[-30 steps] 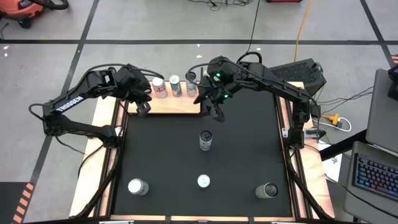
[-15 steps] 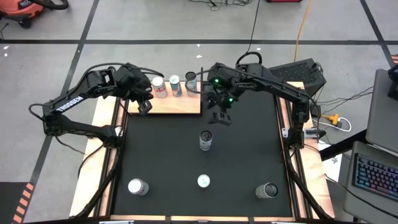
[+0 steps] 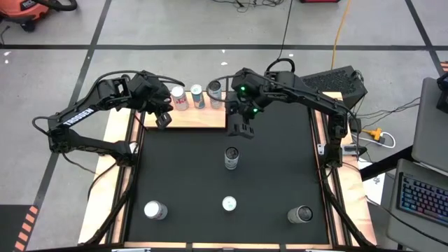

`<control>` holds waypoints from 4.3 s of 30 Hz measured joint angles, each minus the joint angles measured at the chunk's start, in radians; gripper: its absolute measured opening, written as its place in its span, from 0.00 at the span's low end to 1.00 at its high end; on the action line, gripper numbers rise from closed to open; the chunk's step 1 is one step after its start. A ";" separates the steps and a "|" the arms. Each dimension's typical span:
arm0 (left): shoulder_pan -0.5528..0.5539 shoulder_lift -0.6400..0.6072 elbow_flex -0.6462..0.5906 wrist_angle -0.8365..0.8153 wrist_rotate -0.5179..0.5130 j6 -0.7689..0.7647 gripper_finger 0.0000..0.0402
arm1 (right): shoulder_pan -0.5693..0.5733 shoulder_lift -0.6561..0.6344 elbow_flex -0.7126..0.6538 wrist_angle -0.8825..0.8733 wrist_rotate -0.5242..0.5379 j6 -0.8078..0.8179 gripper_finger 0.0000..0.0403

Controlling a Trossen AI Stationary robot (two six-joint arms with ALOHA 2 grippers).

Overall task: Place canned beverage on shelf
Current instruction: Align the white and blue soda can with the other white and blue soda can on the shelf

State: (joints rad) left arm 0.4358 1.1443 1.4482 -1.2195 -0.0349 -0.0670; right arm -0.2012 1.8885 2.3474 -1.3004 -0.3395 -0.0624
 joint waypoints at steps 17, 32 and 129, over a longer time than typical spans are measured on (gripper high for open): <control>-0.061 0.000 0.000 -0.013 0.001 -0.005 0.02 | 0.059 0.035 0.000 -0.008 0.001 0.127 0.98; -0.149 0.000 -0.172 -0.016 0.005 -0.006 0.02 | 0.132 0.076 -0.001 -0.188 0.320 0.217 0.98; -0.340 -0.133 -0.188 0.009 -0.078 -0.004 0.02 | 0.240 0.244 -0.285 -0.019 0.333 0.120 0.95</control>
State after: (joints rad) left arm 0.0956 1.0115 1.2602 -1.2102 -0.1127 -0.0708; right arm 0.0387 2.1326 2.0621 -1.3196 -0.0062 0.0572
